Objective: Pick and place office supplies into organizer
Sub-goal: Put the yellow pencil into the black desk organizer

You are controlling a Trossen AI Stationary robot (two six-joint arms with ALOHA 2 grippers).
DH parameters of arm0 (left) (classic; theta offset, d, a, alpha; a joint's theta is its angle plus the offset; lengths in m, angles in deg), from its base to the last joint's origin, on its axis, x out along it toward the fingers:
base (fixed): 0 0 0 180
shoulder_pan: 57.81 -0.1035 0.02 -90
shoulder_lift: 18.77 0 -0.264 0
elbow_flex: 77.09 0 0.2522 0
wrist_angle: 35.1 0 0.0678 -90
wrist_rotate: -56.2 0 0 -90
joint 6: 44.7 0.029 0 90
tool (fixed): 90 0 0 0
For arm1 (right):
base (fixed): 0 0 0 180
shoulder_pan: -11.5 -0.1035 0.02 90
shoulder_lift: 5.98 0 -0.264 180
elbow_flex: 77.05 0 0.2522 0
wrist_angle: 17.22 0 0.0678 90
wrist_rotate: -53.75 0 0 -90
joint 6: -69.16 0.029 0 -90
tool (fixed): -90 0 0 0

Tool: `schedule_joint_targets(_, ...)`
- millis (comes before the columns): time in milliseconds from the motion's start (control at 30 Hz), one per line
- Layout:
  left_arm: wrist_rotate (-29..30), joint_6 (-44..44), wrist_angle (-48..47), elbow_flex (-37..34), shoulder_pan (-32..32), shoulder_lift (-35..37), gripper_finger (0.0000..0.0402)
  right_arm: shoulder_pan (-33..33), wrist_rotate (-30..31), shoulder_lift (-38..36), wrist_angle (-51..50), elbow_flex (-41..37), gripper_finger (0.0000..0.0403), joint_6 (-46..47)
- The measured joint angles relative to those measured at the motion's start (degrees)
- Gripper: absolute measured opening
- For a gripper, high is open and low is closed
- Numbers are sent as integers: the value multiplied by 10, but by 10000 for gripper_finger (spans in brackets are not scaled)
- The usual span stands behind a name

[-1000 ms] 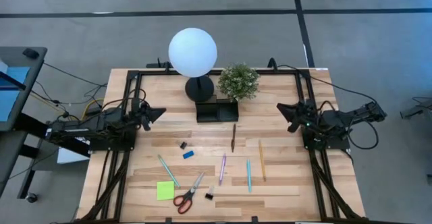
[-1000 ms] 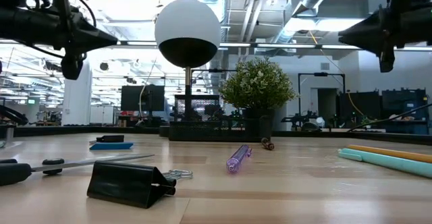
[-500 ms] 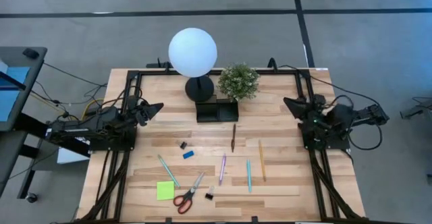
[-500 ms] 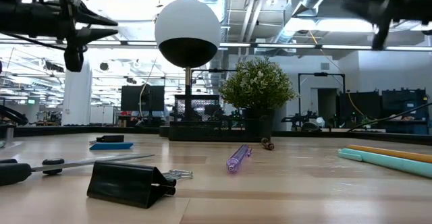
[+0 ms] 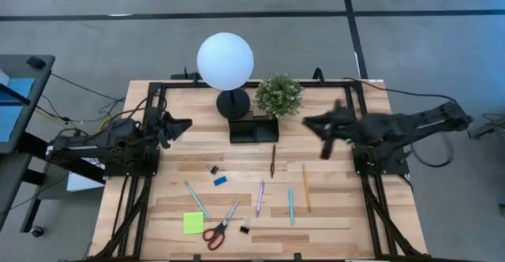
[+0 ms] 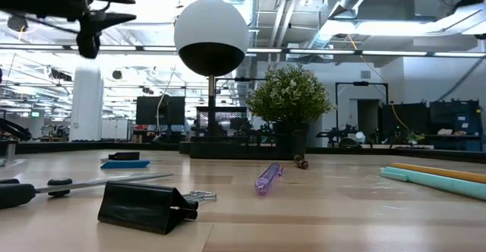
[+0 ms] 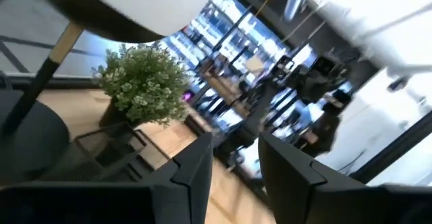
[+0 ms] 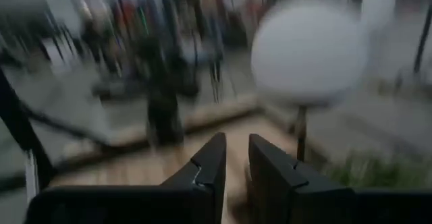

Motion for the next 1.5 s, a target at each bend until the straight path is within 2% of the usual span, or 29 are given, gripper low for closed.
schedule_joint_targets(100,0,39,1,35,0,-49,113,-2,-24,79,-53,37,59,67)
schedule_joint_targets(267,0,85,0,61,0,-102,114,8,-150,174,-168,83,60,157)
schedule_joint_targets(400,2,80,1,64,0,-129,114,20,-240,231,-275,119,72,240)
schedule_joint_targets(567,1,73,1,64,0,-156,114,16,-357,288,-364,133,103,259)
schedule_joint_targets(800,1,65,0,64,0,-188,114,1,-464,372,-488,133,165,295)
schedule_joint_targets(967,1,40,6,64,0,-210,114,16,-647,436,-472,133,187,416)
schedule_joint_targets(1000,0,33,4,64,0,-213,114,10,-666,450,-461,134,188,431)
schedule_joint_targets(1200,1,14,4,63,0,-240,114,-32,-752,528,-424,133,182,496)
schedule_joint_targets(1400,1,18,-1,63,0,-262,114,-56,-746,561,-377,133,167,564)
schedule_joint_targets(1500,2,18,0,63,0,-272,114,-62,-719,572,-349,132,161,597)
